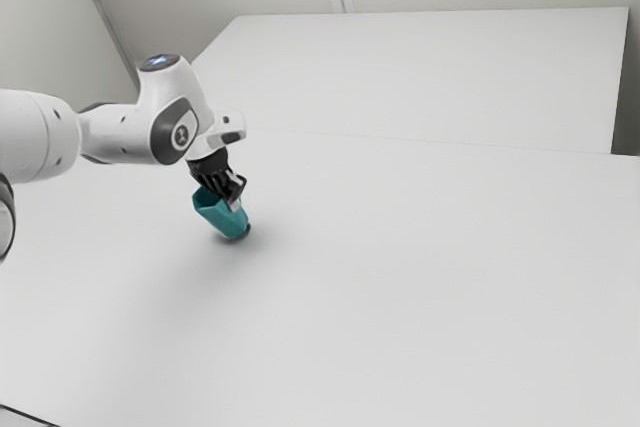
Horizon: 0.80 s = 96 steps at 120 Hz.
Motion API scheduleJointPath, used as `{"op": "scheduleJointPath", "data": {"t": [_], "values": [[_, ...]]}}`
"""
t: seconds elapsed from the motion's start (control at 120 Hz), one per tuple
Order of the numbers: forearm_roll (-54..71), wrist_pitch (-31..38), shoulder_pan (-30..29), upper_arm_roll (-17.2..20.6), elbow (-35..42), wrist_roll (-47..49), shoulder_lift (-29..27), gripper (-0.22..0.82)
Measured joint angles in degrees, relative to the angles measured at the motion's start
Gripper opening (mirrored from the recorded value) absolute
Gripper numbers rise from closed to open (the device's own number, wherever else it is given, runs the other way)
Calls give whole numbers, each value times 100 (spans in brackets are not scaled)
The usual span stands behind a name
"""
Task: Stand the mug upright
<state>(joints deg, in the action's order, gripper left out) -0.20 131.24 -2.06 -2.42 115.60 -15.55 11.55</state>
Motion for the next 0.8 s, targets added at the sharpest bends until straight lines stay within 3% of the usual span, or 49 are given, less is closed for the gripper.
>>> {"op": "scheduleJointPath", "data": {"t": [0.25, 0.4, 0.525, 0.692, 0.8], "values": [[-50, 1, -4, 48, -1, 241, 109, -6], [-78, -6, -13, 48, -8, 329, 124, 25], [-89, -21, -13, 48, -27, 385, 55, 41], [-93, -241, -15, 48, -123, 444, -205, 52], [-94, -733, -21, 48, -656, 474, -271, 55]]}}
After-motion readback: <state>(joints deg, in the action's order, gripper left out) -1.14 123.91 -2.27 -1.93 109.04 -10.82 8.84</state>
